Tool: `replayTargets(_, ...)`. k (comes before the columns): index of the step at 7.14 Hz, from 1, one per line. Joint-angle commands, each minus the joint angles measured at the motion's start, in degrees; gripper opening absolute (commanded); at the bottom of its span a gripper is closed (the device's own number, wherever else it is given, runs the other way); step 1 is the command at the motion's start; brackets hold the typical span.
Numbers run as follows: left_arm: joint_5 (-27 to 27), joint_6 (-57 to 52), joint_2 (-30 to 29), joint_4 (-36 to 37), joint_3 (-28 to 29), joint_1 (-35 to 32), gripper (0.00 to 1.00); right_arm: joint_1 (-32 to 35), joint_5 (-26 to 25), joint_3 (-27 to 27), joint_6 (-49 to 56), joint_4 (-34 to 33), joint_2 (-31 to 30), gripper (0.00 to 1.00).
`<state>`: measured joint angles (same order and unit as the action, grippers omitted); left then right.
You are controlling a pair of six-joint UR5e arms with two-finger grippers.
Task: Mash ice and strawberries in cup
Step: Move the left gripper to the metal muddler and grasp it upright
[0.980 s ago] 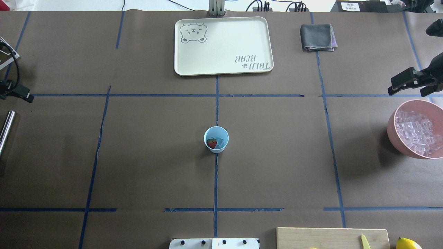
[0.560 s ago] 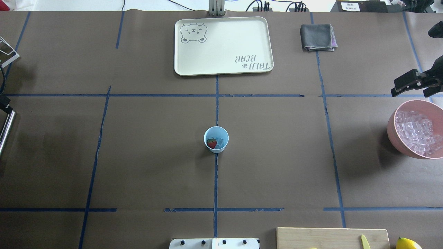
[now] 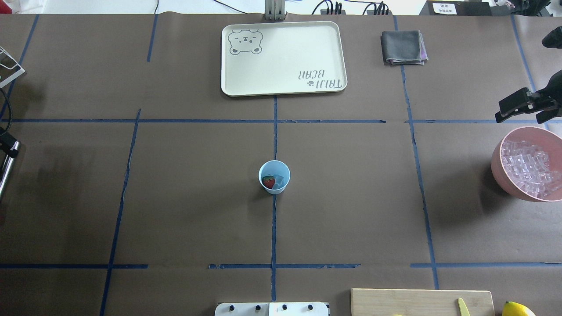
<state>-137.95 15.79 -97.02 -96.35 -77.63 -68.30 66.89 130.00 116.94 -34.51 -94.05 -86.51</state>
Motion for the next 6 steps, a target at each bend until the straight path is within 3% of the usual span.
replayTargets(1,-0.04,3.01,-0.02,-0.15,0.02,0.97,0.95,-0.01,0.08,0.30,-0.03,0.00,0.02,0.99)
replayTargets(6,-0.04,2.85,-0.02,-1.03,1.69,1.33,0.91,-0.01,0.87,0.13,-0.12,0.00,0.37,0.99)
